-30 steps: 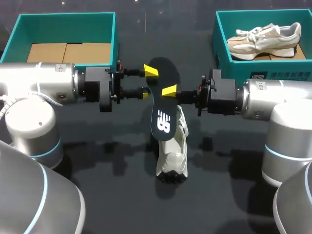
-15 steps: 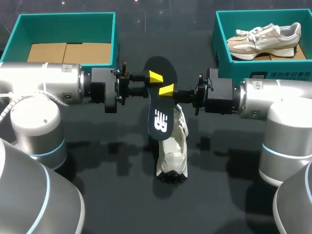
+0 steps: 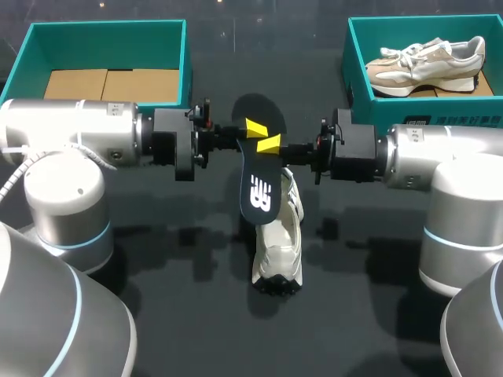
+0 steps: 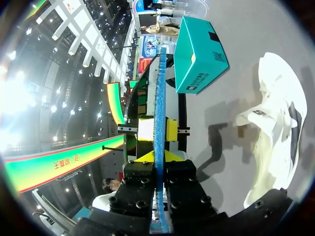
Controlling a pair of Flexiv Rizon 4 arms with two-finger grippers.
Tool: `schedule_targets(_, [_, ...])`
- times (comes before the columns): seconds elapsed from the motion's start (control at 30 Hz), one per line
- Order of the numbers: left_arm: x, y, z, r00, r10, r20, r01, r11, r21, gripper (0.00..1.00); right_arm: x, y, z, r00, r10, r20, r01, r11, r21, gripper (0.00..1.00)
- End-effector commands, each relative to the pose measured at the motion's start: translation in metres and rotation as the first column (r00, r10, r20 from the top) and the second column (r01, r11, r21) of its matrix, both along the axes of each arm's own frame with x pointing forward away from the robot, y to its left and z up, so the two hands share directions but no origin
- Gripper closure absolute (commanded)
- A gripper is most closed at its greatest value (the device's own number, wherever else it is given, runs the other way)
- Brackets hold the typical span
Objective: Take the shoe out of the shoebox, open the shoe tongue, remove and reinsert the insole, then place the shoe into the shoebox
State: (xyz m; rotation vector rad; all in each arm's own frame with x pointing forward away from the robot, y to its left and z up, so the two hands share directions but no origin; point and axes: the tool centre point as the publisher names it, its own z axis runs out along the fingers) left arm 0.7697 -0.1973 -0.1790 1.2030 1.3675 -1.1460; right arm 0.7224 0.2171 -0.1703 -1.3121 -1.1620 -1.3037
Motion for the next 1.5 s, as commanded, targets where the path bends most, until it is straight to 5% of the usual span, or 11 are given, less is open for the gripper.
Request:
schedule_targets(0.03, [0.0,-0.001,-0.001,1.0,-0.003,0.003,0.003,1.0,0.002,1.0,0.0,0.001,-0.001,1.0,0.006,-0.003,-0.006,1.0,-0.004,1.0])
schedule_targets(0.17, [-0.002,-0.001,-0.002,1.0,-0.009,0.009,0.009,1.0,0.0,1.0,0.0,0.001,-0.003,1.0,0.006,-0.006,-0.006,1.0,0.002,1.0])
schedule_targets(0.23, [-0.005,0.0,-0.001,1.0,-0.013,0.012,0.013,1.0,0.0,1.0,0.0,-0.001,-0.003,1.0,-0.002,0.006,0.002,1.0,0.011,0.0])
schedule_targets(0.43, [-0.016,0.016,0.002,1.0,-0.014,0.005,0.014,1.0,0.005,1.0,-0.002,-0.023,0.0,0.996,0.012,0.09,-0.011,1.0,-0.016,0.0])
schedule_targets(0.57, [-0.026,0.031,0.002,1.0,-0.016,-0.021,0.016,1.0,-0.004,1.0,-0.009,-0.039,0.002,0.961,0.125,0.246,-0.107,0.991,-0.084,0.0])
schedule_targets(0.93, [-0.066,0.047,0.002,0.999,-0.029,-0.03,0.03,0.999,0.044,1.0,-0.011,-0.043,0.0,0.957,0.155,0.244,-0.129,0.984,-0.12,0.0])
schedule_targets(0.97, [-0.069,0.048,0.002,0.998,-0.036,-0.049,0.038,0.999,0.036,1.0,-0.015,-0.042,-0.001,0.938,0.202,0.284,-0.148,0.969,-0.2,0.0])
schedule_targets(1.17, [-0.085,0.054,0.007,0.982,-0.058,-0.181,0.061,0.998,0.01,1.0,-0.033,-0.07,-0.019,0.832,0.235,0.503,-0.11,0.958,-0.265,0.0])
schedule_targets(1.5, [-0.09,0.056,0.007,0.981,-0.07,-0.184,0.082,0.995,0.057,1.0,-0.033,-0.07,-0.019,0.832,0.235,0.503,-0.11,0.958,-0.265,0.0])
